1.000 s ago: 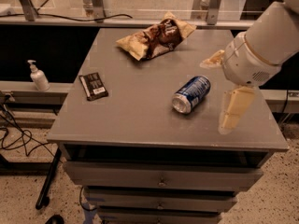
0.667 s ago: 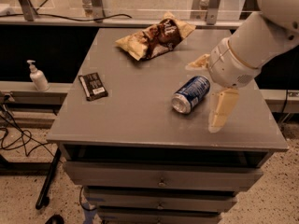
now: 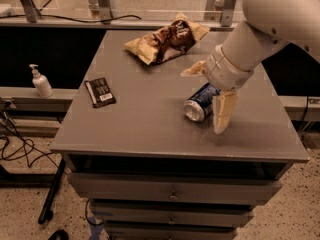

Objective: Pick pepsi can

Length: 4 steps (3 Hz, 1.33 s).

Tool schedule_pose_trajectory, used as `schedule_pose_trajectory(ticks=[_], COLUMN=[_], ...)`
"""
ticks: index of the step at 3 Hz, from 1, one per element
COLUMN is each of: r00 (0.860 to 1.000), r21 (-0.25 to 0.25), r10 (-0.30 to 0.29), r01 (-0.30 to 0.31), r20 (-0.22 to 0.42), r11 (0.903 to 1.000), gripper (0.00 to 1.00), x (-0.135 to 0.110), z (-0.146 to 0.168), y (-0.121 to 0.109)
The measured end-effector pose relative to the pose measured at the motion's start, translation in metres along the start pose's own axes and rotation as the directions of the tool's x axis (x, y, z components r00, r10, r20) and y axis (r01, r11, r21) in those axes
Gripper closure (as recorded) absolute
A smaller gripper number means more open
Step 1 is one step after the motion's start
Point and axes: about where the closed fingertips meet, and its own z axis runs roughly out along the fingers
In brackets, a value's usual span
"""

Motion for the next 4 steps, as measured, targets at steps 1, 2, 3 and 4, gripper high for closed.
schedule_pose_trajectory(ticks=[1,2,3,4], r00=[0.996,0.99,0.987,0.992], r21=[-0.038,-0.067,-0.077,-0.078], r10=[-0.085,-0.139,-0.155,-0.123], r01=[0.084,0.137,0.152,0.119], r20=[-0.015,-0.022,-0.034,-0.039], r11=[0.9957,0.9883,0.9854,0.9898], gripper=[0.18,0.41,0.64,0.87], x=[0.008,0.012,0.01,-0.003], z=[0.016,0.024,0.023,0.011], y=[-0.009,-0.016,-0.027,-0.039])
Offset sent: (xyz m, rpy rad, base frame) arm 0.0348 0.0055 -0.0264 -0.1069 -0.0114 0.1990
